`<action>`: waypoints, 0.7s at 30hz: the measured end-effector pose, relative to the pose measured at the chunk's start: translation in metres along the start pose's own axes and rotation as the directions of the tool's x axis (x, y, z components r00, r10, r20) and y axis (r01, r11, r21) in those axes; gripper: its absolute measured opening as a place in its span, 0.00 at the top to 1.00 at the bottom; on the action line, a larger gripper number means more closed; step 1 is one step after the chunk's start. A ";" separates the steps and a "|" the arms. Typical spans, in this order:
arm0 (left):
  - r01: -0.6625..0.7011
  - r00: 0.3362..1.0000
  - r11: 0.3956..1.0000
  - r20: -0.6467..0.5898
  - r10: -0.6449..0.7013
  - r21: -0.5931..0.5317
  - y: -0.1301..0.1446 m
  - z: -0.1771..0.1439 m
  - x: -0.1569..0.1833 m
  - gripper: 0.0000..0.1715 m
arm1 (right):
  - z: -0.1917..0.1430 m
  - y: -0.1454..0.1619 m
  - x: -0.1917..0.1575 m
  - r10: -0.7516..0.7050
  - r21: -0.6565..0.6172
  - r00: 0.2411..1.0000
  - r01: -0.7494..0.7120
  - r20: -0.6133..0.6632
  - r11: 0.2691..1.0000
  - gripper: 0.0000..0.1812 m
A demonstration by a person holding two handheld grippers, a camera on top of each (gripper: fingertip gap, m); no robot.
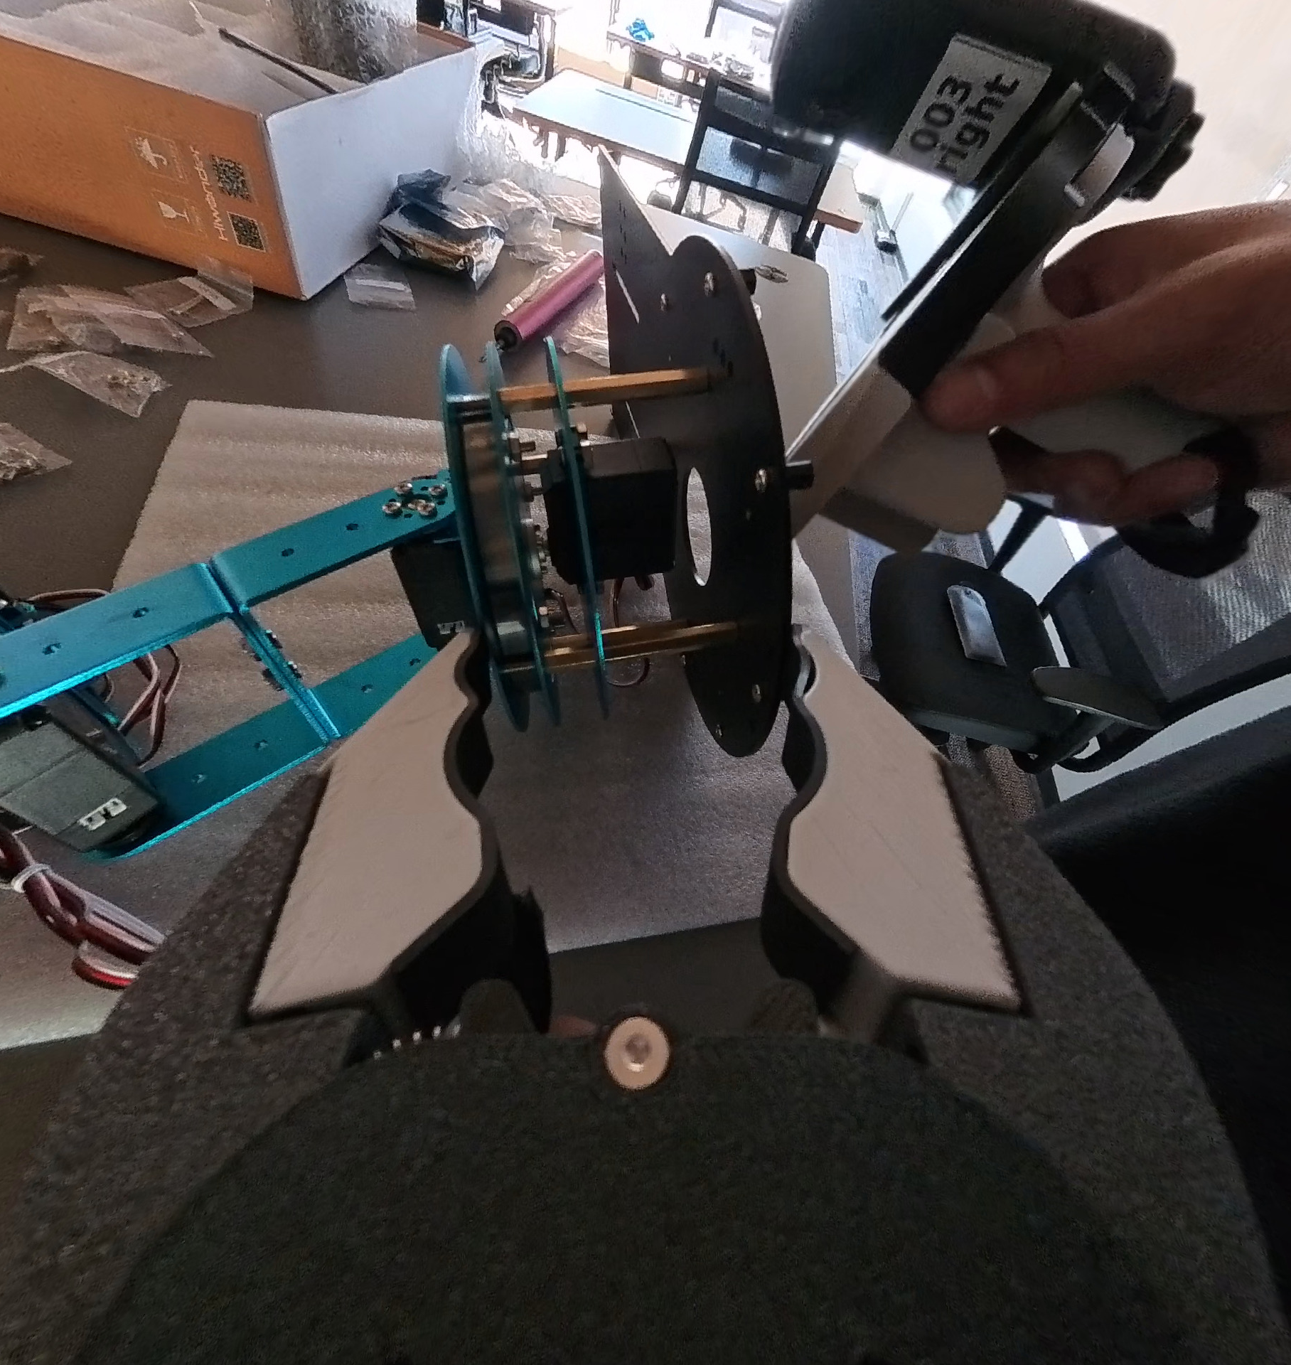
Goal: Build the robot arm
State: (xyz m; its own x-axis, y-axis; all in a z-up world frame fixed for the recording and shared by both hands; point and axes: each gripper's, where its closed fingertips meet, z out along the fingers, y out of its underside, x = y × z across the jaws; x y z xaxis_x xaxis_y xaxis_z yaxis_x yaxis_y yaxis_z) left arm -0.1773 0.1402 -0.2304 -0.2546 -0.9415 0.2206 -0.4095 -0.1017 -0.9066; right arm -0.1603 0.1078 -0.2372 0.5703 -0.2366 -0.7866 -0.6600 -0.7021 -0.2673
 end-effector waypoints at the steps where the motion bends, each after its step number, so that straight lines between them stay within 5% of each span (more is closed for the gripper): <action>1: -0.001 1.000 1.000 0.000 0.001 -0.001 0.000 0.000 0.000 0.54 | -0.003 -0.003 -0.002 -0.033 0.021 0.999 0.033 0.003 0.999 0.95; 8: -0.001 1.000 1.000 -0.001 0.001 -0.006 0.000 0.000 0.000 0.54 | 0.003 0.006 -0.005 -0.213 0.038 0.976 0.215 -0.038 0.976 1.00; 11: -0.001 1.000 1.000 -0.001 0.001 -0.006 0.000 0.000 0.000 0.54 | -0.010 0.009 0.039 -0.319 -0.016 0.915 0.325 -0.247 0.946 1.00; 15: -0.001 1.000 1.000 -0.001 0.001 -0.004 0.000 0.000 0.000 0.54 | -0.025 0.020 0.079 -0.456 -0.039 0.810 0.477 -0.367 0.878 0.99; 21: 0.001 1.000 1.000 0.002 -0.001 -0.018 0.001 0.000 0.000 0.54 | 0.009 0.040 0.055 -0.575 0.031 0.762 0.610 -0.298 0.792 0.94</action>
State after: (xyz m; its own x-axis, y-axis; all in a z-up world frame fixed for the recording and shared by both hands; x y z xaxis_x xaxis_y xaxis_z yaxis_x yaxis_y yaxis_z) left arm -0.1777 0.1399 -0.2310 -0.2526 -0.9421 0.2204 -0.4252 -0.0965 -0.8999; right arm -0.1599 0.0725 -0.2966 0.9597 0.0232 -0.2800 -0.1903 -0.6795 -0.7086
